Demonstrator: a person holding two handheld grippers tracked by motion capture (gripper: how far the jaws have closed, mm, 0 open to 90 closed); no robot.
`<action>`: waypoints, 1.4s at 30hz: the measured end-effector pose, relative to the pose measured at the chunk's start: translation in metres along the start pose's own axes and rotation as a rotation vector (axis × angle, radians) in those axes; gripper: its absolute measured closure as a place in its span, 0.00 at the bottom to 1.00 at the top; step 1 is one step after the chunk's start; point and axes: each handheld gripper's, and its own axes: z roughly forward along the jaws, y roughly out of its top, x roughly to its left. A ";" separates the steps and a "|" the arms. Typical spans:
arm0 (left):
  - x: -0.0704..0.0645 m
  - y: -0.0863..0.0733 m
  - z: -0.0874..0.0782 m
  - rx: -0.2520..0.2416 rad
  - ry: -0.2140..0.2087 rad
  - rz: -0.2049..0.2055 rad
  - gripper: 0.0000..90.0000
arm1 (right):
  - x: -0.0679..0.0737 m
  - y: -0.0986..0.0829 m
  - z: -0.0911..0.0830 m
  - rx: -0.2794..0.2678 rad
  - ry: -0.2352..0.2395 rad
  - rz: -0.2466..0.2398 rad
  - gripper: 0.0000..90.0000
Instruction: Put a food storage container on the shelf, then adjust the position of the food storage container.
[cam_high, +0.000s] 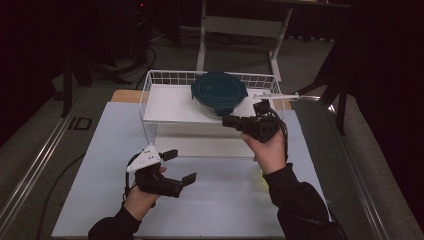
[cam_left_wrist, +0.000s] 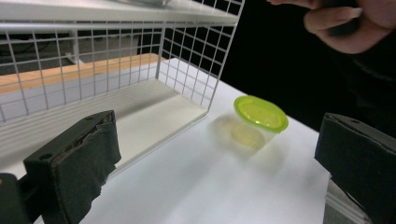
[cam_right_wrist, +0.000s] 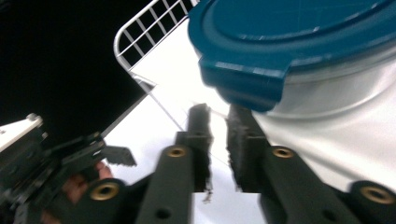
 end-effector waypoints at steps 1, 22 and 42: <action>0.001 -0.003 -0.002 0.003 -0.004 0.004 0.00 | 0.000 -0.004 -0.003 -0.003 0.008 -0.009 0.68; 0.001 -0.047 -0.011 -0.012 0.000 0.059 0.00 | -0.039 -0.129 -0.084 -0.076 -0.044 -0.087 0.17; 0.000 -0.048 -0.009 -0.029 -0.017 0.073 0.00 | -0.135 -0.195 -0.131 0.012 -0.398 0.019 1.00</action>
